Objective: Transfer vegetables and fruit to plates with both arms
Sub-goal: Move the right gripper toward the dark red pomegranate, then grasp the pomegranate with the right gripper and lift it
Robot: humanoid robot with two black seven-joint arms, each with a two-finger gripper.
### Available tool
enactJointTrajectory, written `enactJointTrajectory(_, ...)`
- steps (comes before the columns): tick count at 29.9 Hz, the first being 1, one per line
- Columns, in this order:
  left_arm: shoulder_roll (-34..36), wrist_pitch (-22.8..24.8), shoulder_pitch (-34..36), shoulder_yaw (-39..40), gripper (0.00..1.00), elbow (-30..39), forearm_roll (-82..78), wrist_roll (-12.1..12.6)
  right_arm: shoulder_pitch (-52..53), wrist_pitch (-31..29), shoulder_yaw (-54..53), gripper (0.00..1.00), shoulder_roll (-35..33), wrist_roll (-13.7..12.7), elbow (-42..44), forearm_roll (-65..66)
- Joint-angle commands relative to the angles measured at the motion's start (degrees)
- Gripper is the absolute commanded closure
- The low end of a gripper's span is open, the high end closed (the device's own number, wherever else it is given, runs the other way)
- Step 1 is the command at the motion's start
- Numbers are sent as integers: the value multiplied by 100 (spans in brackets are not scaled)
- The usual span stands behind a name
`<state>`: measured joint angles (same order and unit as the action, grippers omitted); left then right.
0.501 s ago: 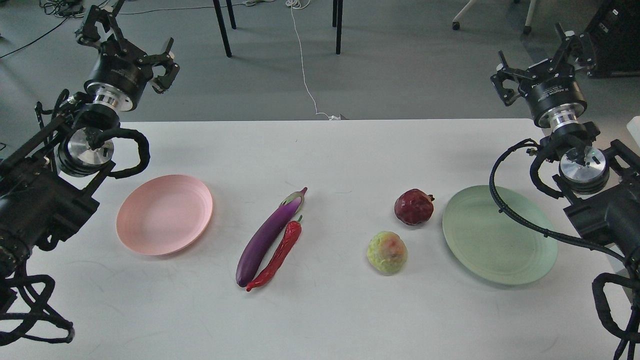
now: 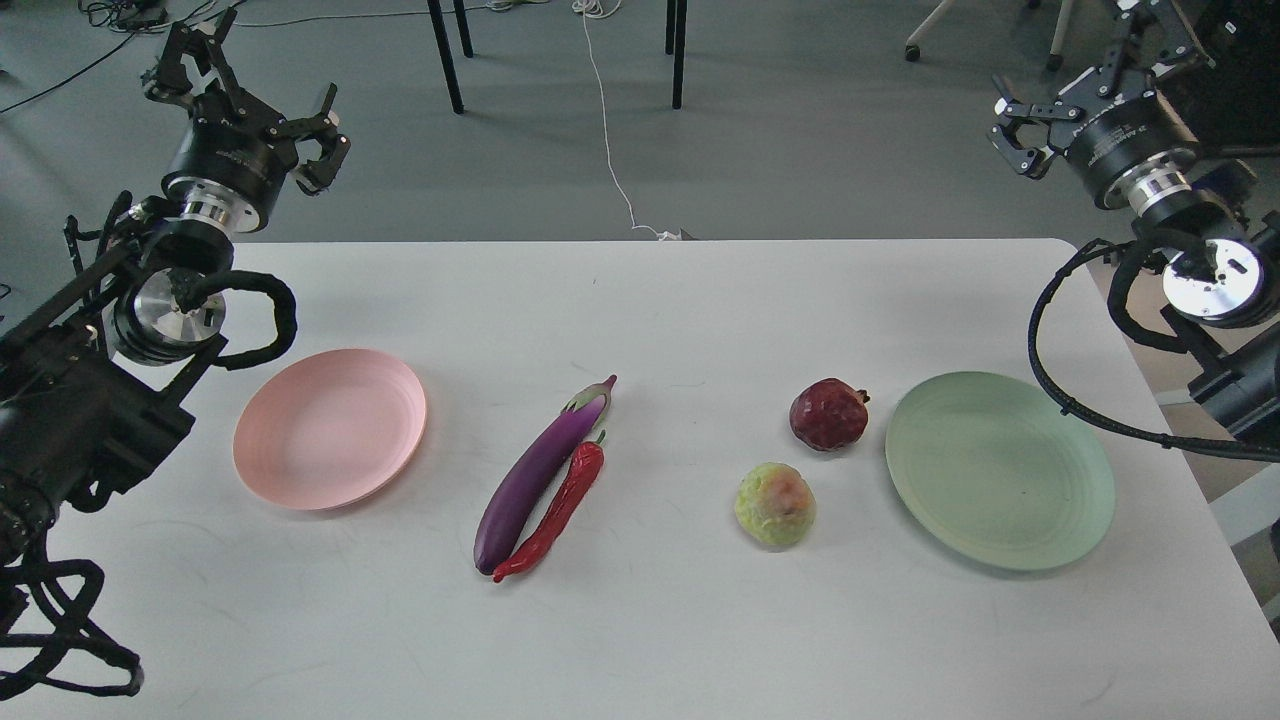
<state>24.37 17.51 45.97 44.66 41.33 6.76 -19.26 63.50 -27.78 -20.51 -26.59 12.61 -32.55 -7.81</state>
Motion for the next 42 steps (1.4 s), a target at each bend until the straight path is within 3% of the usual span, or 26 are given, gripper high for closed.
enactJointTrajectory(1, 120, 51, -114, 7, 2, 16, 0, 1, 951, 10, 1650, 1, -14, -4, -137, 262)
enactJointTrajectory(11, 454, 244, -238, -2, 2, 68, 9, 19, 2833, 10, 4992, 2, 715, 5, -954, 2309)
enactJointTrajectory(18, 560, 297, -238, 7, 2, 77, 9, 10, 3265, 71, 6610, 4, 1453, 22, -1525, 3522)
enactJointTrajectory(23, 586, 306, -247, 7, 2, 86, 18, 10, 3186, 528, 7604, 5, 1893, 215, -1658, 3936)
enactJointTrajectory(38, 753, 359, -431, 7, 2, 217, 27, -8, 2703, 748, 8511, 6, 2386, 242, -1675, 4243)
enactJointTrajectory(42, 753, 350, -431, 7, 2, 235, 27, -34, 2545, 757, 8502, 12, 2395, 242, -1667, 4411)
